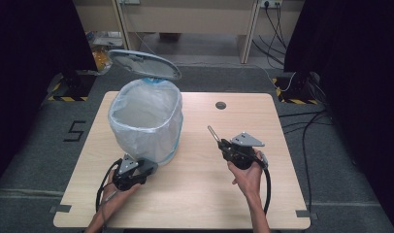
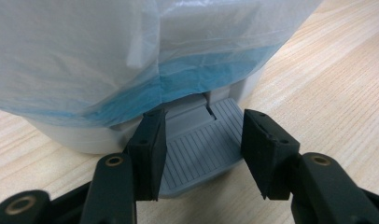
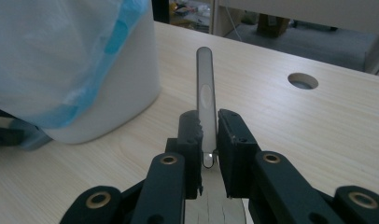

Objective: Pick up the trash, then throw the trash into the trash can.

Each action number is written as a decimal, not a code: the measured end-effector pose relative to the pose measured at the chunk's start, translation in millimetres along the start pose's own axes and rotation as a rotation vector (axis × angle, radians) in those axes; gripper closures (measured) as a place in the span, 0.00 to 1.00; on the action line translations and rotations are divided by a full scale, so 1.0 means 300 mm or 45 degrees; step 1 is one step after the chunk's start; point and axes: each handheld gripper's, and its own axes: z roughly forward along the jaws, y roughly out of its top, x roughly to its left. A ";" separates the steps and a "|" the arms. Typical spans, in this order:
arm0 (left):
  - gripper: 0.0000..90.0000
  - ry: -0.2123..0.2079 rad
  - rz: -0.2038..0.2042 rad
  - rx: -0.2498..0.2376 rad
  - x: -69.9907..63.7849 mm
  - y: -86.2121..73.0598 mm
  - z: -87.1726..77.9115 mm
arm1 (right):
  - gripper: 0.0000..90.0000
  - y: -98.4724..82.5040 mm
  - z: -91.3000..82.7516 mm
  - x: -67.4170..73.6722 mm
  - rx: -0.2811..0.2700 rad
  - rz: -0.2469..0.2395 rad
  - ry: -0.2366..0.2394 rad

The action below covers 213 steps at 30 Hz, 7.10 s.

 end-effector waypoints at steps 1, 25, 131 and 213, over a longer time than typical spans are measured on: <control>0.56 0.000 0.000 0.000 0.000 0.000 0.000 | 0.88 0.006 -0.001 0.001 -0.004 -0.001 0.003; 0.55 -0.003 0.001 0.001 0.001 0.001 0.001 | 0.88 0.221 -0.076 0.068 -0.105 -0.091 0.087; 0.56 -0.006 0.014 0.002 0.000 0.001 0.000 | 0.78 0.647 0.294 0.428 -0.091 -0.279 0.273; 0.56 -0.004 0.012 0.000 -0.001 0.001 0.000 | 0.38 0.272 -0.072 0.008 -0.105 0.007 -0.005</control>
